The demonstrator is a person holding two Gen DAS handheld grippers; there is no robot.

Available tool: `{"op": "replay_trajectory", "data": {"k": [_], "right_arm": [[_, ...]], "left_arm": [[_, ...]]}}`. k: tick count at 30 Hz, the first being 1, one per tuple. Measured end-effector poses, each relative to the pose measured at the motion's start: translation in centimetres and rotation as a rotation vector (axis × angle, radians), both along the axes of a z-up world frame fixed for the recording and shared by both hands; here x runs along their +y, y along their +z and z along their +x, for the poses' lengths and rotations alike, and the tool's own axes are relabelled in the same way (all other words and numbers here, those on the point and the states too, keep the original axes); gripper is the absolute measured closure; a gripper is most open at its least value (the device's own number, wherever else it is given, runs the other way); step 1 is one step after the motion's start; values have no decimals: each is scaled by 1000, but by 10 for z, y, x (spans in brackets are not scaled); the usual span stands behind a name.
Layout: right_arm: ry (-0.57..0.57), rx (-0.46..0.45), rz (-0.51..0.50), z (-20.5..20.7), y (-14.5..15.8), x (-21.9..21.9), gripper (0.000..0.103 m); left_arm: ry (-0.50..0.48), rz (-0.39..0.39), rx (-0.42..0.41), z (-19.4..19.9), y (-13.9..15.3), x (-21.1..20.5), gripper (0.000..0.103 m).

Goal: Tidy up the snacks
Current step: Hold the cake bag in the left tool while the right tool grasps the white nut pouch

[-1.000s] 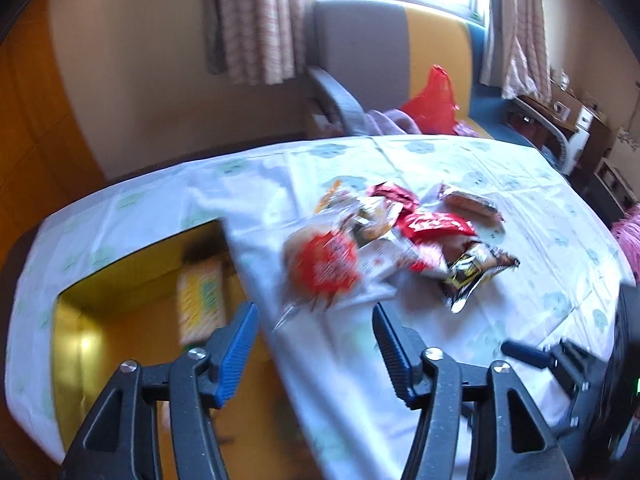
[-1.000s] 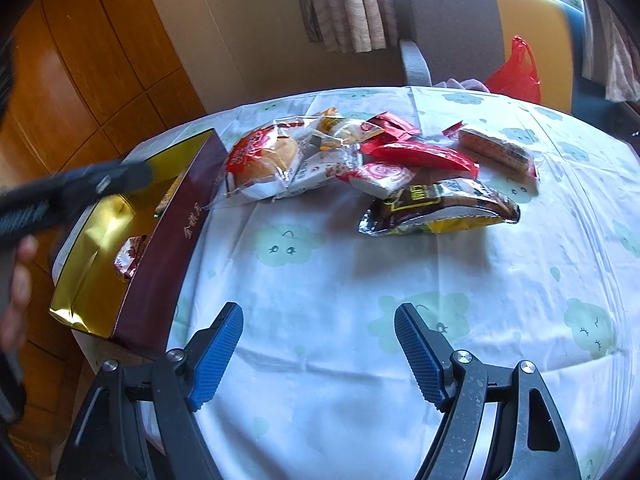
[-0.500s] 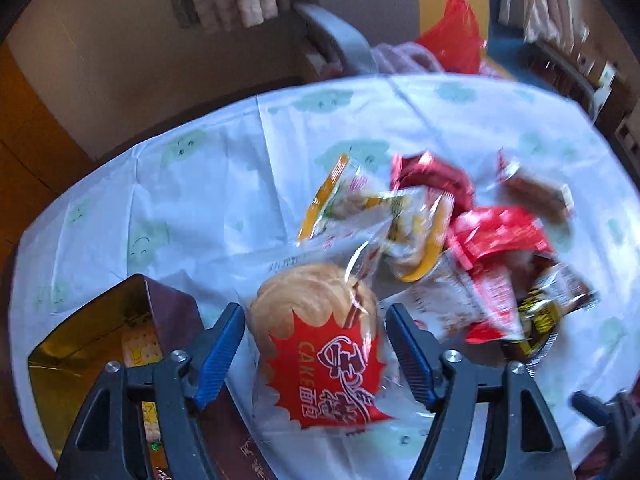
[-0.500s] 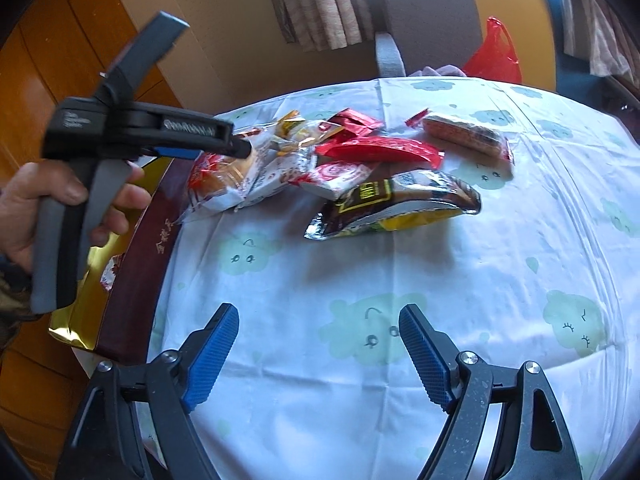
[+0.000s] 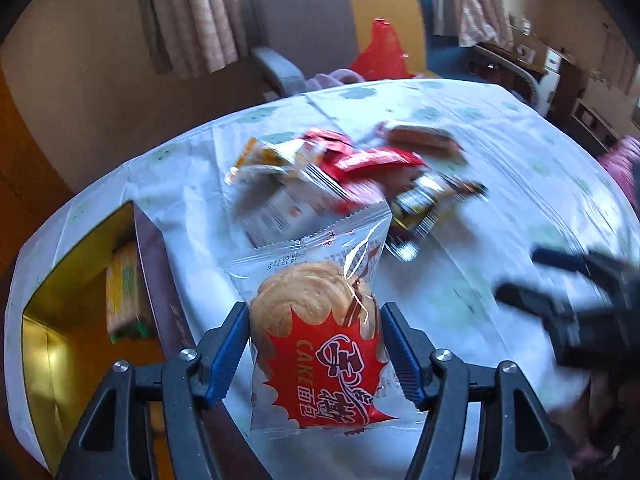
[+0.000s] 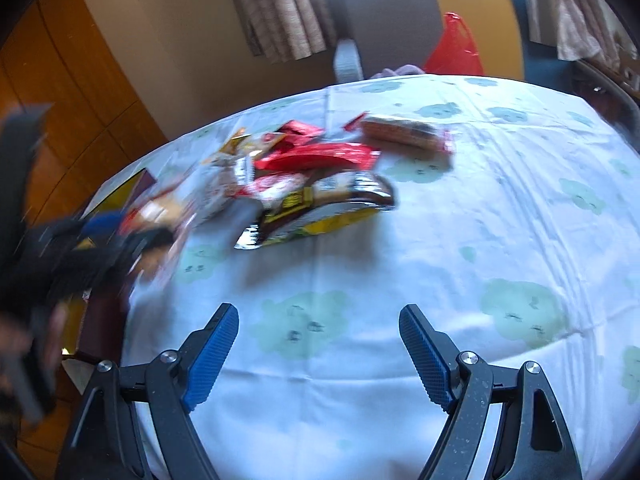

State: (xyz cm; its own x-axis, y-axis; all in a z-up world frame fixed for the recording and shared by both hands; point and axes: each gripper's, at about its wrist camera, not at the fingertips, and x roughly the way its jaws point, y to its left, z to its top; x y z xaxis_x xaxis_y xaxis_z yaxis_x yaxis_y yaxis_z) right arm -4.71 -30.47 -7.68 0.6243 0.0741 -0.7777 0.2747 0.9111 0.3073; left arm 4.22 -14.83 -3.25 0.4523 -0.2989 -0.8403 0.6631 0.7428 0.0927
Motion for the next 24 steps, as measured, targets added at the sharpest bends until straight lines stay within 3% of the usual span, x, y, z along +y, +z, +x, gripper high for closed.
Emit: {"op": "replay_trajectory", "data": {"k": [5,9,12,15,24], "right_arm": [[-29,-8,2,-3,5,-17,21],[51,-51,23,12,20,-18,29],[185,-91,4,35,37,-5,34],[388,-110,-54,64,53,19,36],[897,2,-392,153,54,105,33]], "left_arm": [[-51,-14,-20,-57,-14,12,36],[-43,-48,-53,-66,-19,19,36],[-39,-80,-39,-61,-20,22,36],[-43,-102,-45,-60,-21,24,36],[-49,-151,-43,-61,-21,32,36]]}}
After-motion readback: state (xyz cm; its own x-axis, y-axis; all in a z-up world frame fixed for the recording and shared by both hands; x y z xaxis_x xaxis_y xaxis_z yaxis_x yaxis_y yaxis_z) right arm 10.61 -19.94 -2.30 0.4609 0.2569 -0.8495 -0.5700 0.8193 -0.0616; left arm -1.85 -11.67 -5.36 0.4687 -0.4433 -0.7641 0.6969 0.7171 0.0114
